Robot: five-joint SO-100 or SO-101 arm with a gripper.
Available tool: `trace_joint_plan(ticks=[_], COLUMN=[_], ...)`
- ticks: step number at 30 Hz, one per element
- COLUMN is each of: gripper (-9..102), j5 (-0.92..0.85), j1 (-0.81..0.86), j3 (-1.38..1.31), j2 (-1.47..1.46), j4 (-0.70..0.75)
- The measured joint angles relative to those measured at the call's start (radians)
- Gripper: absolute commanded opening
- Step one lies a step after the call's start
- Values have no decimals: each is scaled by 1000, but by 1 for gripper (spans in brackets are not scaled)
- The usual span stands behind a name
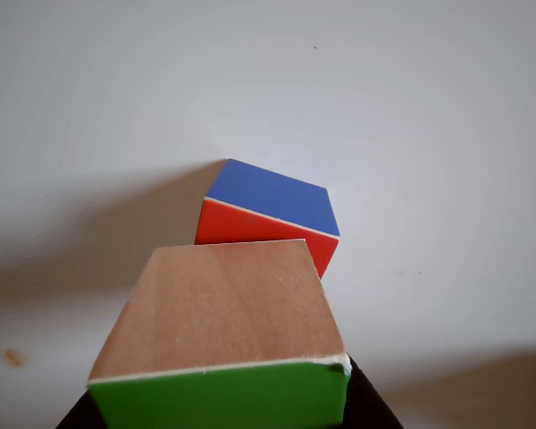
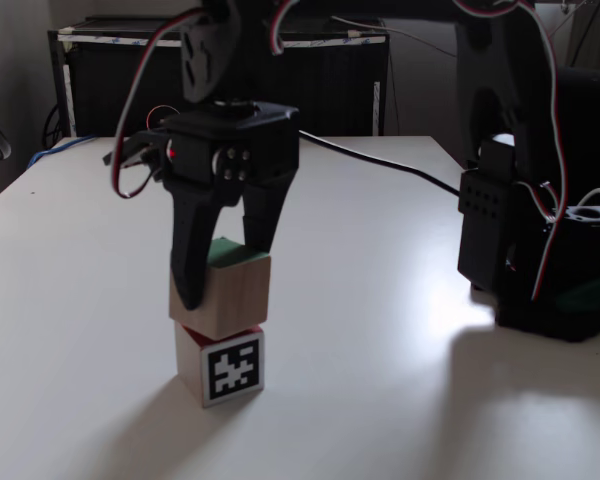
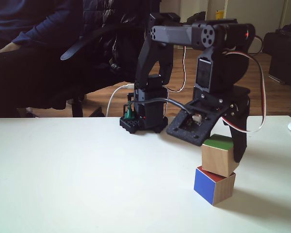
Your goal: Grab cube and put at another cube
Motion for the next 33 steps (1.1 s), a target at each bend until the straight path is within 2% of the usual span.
trace_joint_plan(ticks=[16, 33], gripper=[20, 29], j5=[-5, -25], j1=[2, 35], j3=[0, 0], j2=[0, -9], j4=[8, 11])
